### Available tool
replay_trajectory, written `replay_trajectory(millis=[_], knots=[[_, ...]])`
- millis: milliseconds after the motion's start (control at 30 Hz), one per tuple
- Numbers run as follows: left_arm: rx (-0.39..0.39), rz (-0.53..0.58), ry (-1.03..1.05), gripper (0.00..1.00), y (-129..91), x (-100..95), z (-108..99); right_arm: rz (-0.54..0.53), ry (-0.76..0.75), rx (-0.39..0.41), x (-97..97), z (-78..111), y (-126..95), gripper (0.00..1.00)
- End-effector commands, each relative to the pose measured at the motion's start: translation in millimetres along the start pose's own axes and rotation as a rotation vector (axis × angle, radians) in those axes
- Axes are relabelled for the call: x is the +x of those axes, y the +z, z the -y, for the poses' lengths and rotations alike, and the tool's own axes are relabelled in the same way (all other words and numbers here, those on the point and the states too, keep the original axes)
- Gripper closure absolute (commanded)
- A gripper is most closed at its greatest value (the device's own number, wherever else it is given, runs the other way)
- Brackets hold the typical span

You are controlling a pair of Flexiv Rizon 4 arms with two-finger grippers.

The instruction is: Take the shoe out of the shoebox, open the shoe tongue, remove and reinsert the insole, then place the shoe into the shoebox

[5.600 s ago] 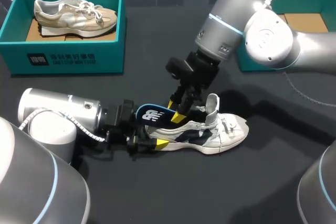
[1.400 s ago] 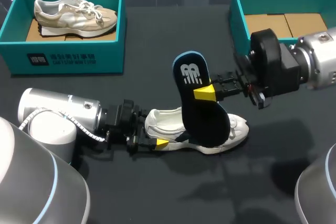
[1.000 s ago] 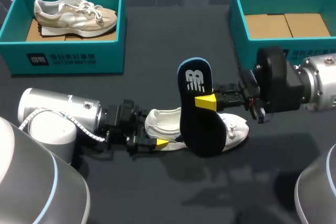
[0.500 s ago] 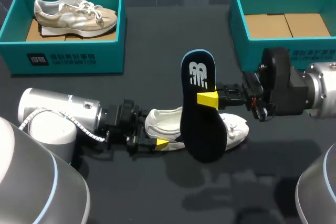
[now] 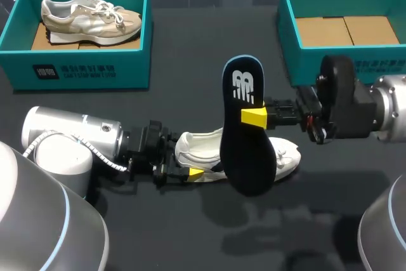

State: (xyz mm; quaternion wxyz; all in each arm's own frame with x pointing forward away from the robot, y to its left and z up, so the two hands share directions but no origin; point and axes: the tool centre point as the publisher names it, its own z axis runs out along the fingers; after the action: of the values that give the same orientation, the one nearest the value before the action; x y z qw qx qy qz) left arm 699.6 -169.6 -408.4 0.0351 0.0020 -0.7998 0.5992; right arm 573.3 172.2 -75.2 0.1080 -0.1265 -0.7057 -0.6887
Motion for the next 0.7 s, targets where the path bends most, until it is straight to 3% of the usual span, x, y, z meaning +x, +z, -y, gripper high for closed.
replay_trajectory(millis=[33,133,167,200,400,700], knots=[[-0.006,-0.002,0.001,1.00,1.1,-1.1,1.5,0.002,0.000,0.000,1.0,0.5,0.5,1.00],[-0.005,-0.002,0.000,0.54,0.4,-1.7,1.8,0.002,0.000,0.000,1.0,0.5,0.5,1.00],[-0.006,-0.002,0.000,0.19,0.2,-1.9,1.7,0.002,0.000,0.000,1.0,0.5,0.5,1.00],[-0.008,-0.002,0.000,0.00,-0.2,-2.0,1.5,0.002,0.000,0.000,1.0,0.5,0.5,1.00],[-0.034,-0.009,0.012,0.00,-6.2,-1.0,4.3,0.002,0.000,0.000,1.0,0.5,0.5,1.00],[-0.206,-0.035,0.091,0.00,-21.8,-2.3,-2.3,0.002,0.000,0.000,1.0,0.5,0.5,1.00]])
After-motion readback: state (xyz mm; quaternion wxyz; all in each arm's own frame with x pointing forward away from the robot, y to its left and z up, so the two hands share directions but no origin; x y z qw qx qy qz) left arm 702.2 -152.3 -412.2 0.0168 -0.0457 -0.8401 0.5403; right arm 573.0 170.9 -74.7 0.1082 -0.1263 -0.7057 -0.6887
